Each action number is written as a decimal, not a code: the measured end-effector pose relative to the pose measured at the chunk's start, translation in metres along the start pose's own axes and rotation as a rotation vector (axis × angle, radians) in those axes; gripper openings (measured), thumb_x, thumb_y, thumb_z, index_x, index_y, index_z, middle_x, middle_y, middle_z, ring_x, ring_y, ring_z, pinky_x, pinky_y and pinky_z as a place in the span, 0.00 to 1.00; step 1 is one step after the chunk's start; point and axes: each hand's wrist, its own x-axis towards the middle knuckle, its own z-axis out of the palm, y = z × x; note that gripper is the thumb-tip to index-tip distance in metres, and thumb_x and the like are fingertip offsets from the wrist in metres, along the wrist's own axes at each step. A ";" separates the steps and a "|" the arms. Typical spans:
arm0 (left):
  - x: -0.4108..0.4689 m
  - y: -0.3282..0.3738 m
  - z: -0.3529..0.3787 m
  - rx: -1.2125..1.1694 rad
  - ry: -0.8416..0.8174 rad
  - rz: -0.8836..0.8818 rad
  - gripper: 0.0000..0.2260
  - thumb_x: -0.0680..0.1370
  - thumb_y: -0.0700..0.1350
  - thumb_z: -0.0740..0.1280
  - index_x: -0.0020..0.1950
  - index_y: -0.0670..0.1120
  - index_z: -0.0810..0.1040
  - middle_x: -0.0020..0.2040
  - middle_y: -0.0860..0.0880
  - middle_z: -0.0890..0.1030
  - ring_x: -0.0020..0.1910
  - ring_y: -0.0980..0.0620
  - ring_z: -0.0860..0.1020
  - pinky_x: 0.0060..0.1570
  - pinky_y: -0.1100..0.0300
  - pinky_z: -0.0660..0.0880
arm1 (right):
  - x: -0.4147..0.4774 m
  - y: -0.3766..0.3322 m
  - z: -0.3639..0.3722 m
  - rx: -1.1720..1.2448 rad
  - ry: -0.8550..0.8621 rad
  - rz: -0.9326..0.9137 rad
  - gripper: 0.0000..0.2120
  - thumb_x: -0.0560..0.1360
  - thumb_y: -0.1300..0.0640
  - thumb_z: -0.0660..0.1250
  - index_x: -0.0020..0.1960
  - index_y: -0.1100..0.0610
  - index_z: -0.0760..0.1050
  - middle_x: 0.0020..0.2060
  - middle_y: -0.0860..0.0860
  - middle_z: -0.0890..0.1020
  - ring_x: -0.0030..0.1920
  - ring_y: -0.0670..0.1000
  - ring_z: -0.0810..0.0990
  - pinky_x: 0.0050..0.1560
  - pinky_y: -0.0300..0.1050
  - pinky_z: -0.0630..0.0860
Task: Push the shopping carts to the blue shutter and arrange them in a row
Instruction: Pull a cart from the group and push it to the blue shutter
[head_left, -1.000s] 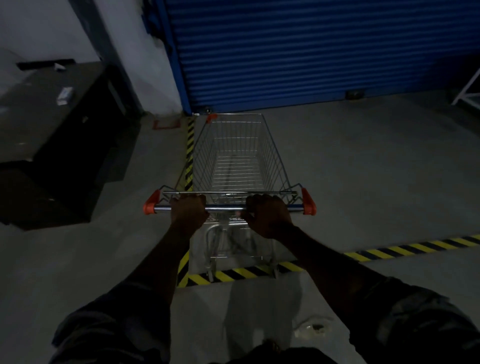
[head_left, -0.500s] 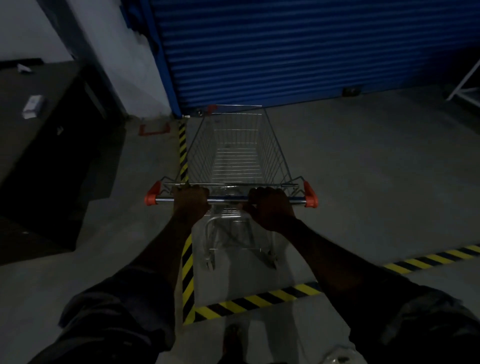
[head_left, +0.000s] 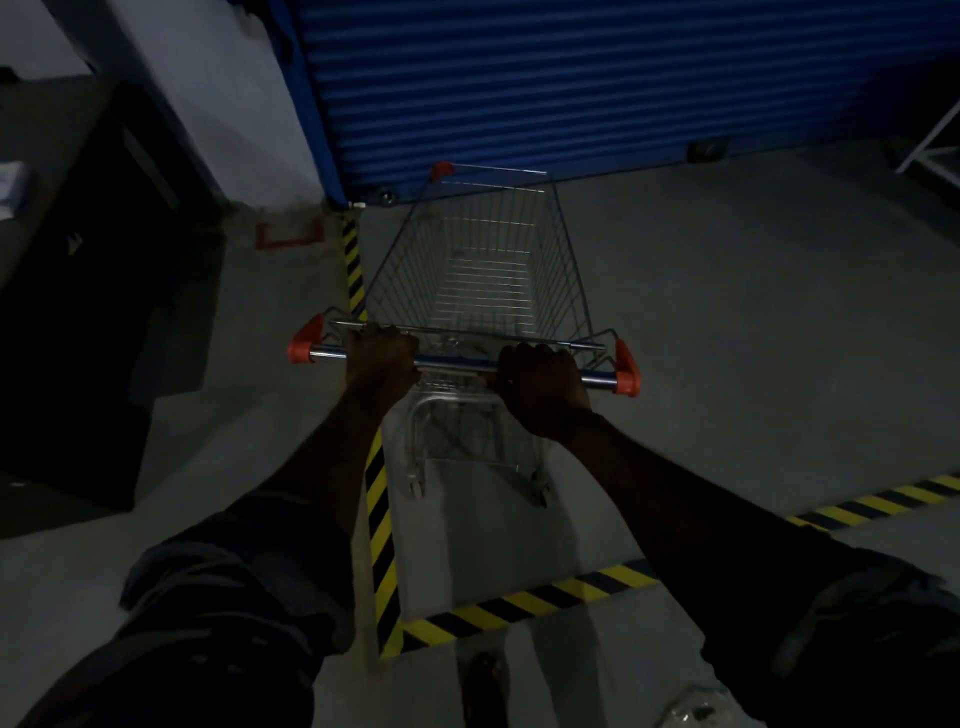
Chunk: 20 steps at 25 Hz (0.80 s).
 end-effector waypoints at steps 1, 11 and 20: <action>0.007 -0.003 0.000 0.019 0.000 0.024 0.17 0.74 0.48 0.73 0.61 0.47 0.80 0.59 0.43 0.79 0.55 0.47 0.77 0.61 0.51 0.72 | 0.004 -0.001 -0.001 -0.010 -0.003 0.001 0.25 0.82 0.35 0.53 0.60 0.54 0.75 0.53 0.54 0.81 0.54 0.59 0.79 0.54 0.56 0.72; -0.036 -0.008 -0.004 -0.126 0.041 0.185 0.46 0.63 0.62 0.69 0.80 0.50 0.63 0.75 0.44 0.68 0.73 0.41 0.65 0.70 0.39 0.59 | 0.008 -0.010 -0.003 -0.008 0.031 0.140 0.26 0.78 0.36 0.58 0.64 0.55 0.74 0.60 0.56 0.78 0.62 0.61 0.74 0.61 0.62 0.68; -0.099 0.012 -0.019 -0.349 0.070 0.027 0.42 0.72 0.54 0.73 0.82 0.53 0.56 0.81 0.47 0.59 0.79 0.45 0.59 0.73 0.41 0.61 | -0.051 0.021 -0.033 0.179 -0.122 0.029 0.40 0.79 0.40 0.65 0.83 0.52 0.49 0.81 0.55 0.57 0.81 0.59 0.52 0.78 0.62 0.47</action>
